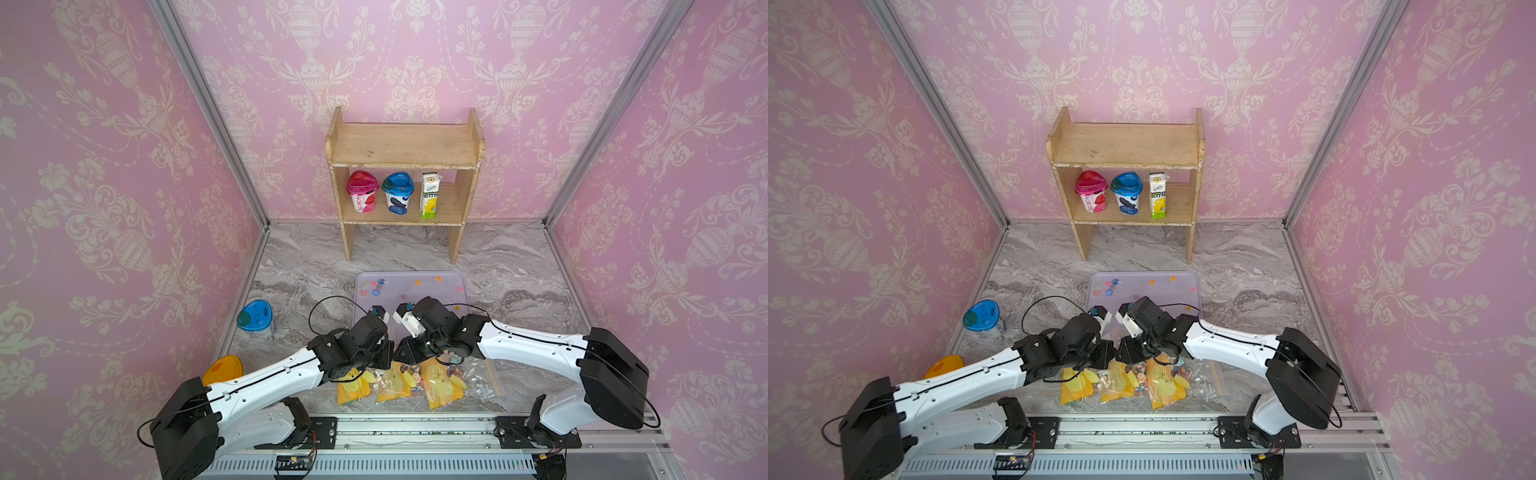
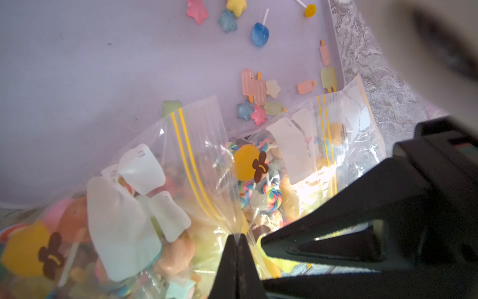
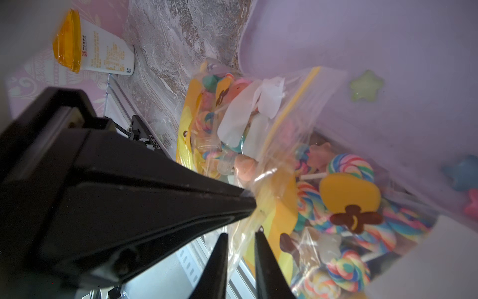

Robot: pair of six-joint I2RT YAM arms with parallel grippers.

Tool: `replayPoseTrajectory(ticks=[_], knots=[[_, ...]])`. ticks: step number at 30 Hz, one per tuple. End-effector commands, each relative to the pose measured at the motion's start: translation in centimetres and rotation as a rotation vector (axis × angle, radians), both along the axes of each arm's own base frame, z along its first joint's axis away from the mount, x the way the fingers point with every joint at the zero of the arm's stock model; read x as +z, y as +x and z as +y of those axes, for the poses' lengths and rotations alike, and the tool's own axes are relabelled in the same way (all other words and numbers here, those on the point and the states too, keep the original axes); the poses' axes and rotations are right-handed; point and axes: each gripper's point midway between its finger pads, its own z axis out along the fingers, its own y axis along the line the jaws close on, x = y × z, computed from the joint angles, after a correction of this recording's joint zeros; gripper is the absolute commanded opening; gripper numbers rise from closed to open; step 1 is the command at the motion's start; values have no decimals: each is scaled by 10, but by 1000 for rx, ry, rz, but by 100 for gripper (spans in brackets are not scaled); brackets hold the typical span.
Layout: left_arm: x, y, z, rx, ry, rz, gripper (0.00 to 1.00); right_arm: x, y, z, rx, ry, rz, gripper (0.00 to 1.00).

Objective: Pour candies out of the ziploc bag
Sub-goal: Open the ziploc bag at the center of the board.

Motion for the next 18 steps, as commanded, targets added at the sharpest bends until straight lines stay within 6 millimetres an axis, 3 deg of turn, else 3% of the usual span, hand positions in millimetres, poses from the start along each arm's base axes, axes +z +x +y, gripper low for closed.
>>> replayPoseTrajectory(ticks=[1,9,18], knots=[[13,6,-13,-21,-65,-32,1,-6,-4,1,17,4,13,22],[13,6,-10,-17,-61,-37,0,-21,-5,-2,9,-38,36,23],[16,7,-10,-9,-65,-47,0,-24,-5,-3,-2,-47,41,24]])
